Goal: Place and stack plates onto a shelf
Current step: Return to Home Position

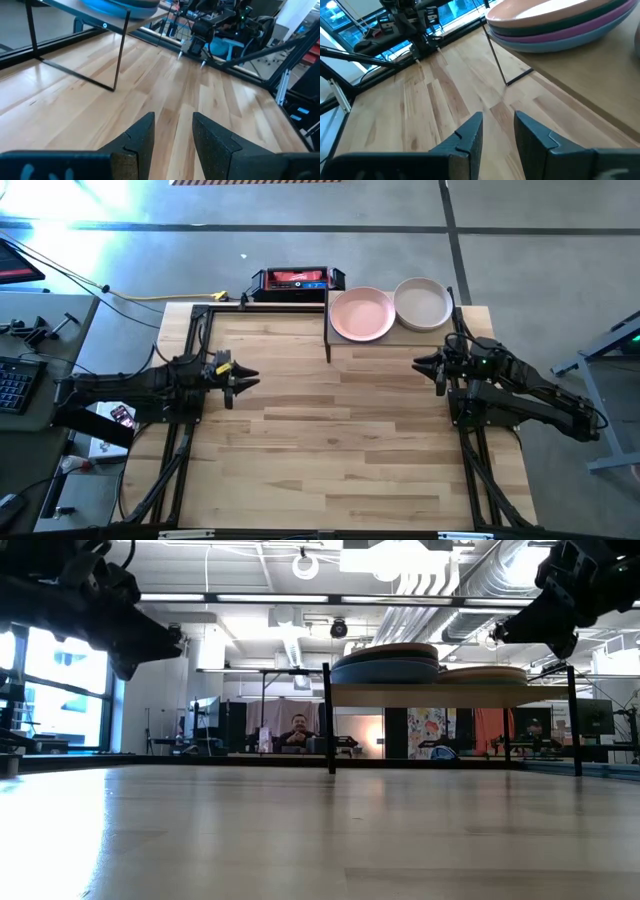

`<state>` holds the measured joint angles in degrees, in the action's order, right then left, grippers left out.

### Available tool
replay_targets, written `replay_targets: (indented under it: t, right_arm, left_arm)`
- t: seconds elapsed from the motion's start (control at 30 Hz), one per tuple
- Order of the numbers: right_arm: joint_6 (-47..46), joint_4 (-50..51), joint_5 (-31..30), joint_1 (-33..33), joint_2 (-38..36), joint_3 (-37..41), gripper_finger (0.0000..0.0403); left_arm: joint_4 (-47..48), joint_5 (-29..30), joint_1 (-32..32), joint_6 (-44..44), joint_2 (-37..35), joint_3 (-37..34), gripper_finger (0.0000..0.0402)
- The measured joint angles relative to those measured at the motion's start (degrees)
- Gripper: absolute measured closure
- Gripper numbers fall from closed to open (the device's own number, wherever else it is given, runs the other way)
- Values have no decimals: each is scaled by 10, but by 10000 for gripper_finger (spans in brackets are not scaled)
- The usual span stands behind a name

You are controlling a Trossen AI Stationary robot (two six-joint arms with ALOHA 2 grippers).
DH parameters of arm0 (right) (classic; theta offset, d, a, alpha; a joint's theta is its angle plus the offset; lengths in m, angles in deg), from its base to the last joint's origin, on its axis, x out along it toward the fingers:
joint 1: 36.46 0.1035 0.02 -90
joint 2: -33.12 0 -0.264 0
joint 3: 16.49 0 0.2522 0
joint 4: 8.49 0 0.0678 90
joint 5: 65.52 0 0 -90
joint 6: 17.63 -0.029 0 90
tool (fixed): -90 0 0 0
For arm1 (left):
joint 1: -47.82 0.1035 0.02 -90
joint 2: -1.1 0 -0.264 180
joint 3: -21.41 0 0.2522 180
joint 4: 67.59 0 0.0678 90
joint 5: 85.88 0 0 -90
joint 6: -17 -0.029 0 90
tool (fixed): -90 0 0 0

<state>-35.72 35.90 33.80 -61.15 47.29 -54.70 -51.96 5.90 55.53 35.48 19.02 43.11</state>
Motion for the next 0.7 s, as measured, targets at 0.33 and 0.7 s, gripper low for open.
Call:
replay_targets:
  t: [0.33, 0.7]
  right_arm:
    - [2, 0, 0, 0, 22, 0, 308]
    - [16, -26, 2, 0, 74, 0, 308]
  left_arm:
    - [0, 0, 0, -29, -19, -27, 280]
    - [0, 0, 0, -52, -19, -27, 280]
